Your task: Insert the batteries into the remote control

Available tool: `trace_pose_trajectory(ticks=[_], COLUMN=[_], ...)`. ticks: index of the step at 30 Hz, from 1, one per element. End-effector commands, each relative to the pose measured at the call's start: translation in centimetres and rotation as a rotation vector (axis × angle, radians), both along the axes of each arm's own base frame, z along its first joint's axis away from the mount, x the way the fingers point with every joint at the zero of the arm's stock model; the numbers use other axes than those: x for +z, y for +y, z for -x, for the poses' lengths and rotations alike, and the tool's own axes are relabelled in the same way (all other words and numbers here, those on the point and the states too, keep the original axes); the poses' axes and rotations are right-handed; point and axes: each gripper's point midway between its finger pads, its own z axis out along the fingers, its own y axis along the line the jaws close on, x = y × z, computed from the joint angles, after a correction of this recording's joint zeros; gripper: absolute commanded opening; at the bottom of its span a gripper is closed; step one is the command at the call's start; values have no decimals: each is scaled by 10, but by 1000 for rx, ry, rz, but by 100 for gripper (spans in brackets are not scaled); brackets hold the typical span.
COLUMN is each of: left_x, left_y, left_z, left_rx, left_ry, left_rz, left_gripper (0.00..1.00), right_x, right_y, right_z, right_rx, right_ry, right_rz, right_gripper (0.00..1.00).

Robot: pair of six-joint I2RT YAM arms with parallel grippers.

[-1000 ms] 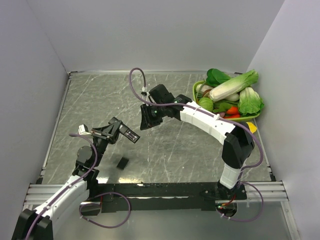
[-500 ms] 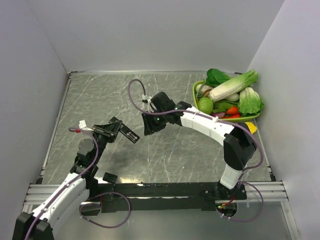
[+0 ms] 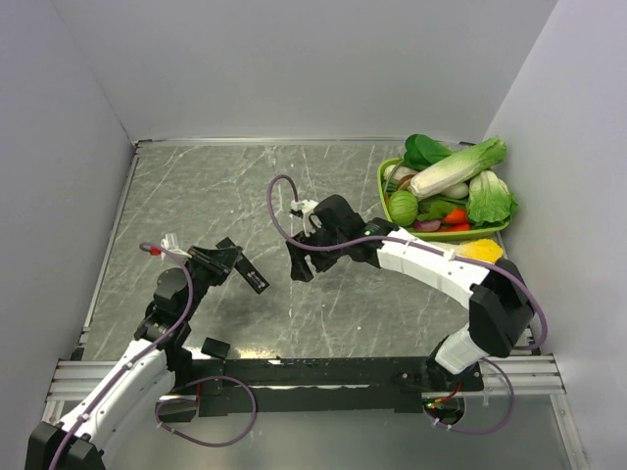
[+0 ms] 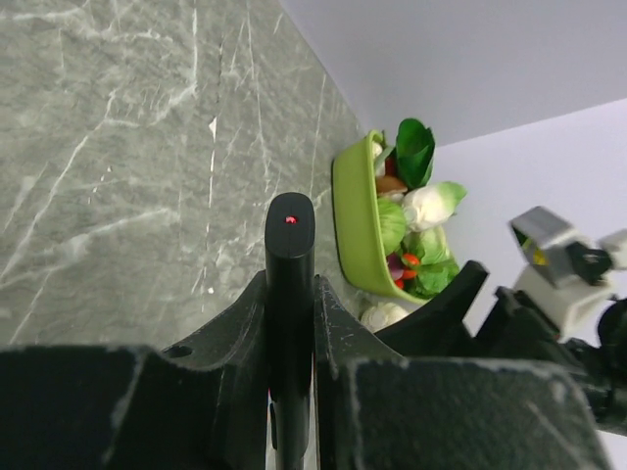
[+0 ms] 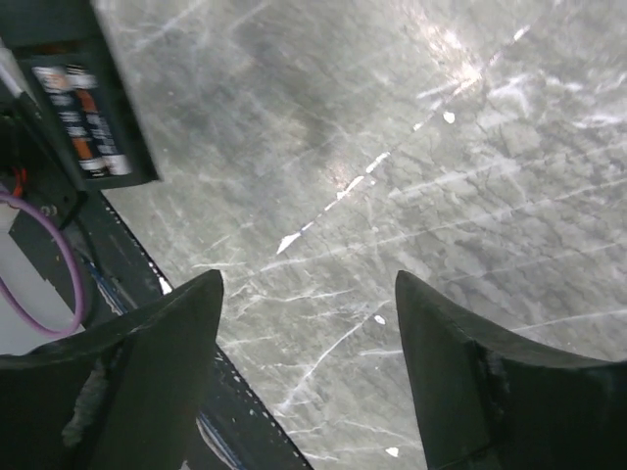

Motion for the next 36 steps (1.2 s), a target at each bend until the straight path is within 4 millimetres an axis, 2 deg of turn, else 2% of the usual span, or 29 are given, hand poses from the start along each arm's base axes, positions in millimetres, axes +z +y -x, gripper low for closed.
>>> trace_pose_trajectory(ticks=[1, 3, 5, 7, 8, 9, 10, 11, 12, 15, 17, 28, 30, 33, 34, 36], left_x=[16, 25, 24, 31, 27, 28, 39, 36, 42, 41, 43, 61, 68, 68, 66, 68], left_y=[-11, -15, -17, -22, -25, -28, -34, -38, -43, -55, -55, -89, -92, -95, -97, -99], left_z=[2, 3, 1, 1, -3, -4, -3, -5, -5, -5, -7, -6, -6, -8, -8, -9], left_rx=[-66, -90, -92, -117, -126, -138, -170, -188, -208, -239, -222, -281, -298, -311, -318, -331], left_ry=[-46, -89, -87, -109, -86, -81, -101, -85, -94, -78, -83, -111, -129, -136, -130, -139], left_rz=[6, 49, 73, 83, 78, 81, 95, 93, 93, 84, 90, 120, 125, 95, 89, 86], left_gripper=[5, 7, 8, 9, 9, 9, 9, 9, 9, 8, 8, 8, 8, 9, 9, 9], right_x=[25, 24, 29, 32, 34, 38, 43, 45, 51, 63, 65, 38, 37, 29, 26, 23], right_y=[8, 9, 12, 21, 26, 32, 38, 42, 47, 56, 60, 60, 58, 55, 54, 50], right_z=[3, 11, 15, 22, 25, 27, 30, 31, 30, 27, 25, 5, 1, -2, -2, -4], right_rx=[22, 44, 50, 69, 77, 89, 92, 94, 93, 91, 90, -16, -47, -93, -100, -116], right_ry=[-90, -84, -92, -85, -84, -80, -74, -70, -74, -91, -100, -48, -47, -41, -37, -39], right_rz=[-71, -80, -101, -134, -148, -170, -191, -199, -215, -263, -273, -152, -133, -121, -113, -89], right_gripper=[83, 87, 91, 96, 99, 99, 99, 99, 99, 99, 100, 99, 97, 87, 80, 73])
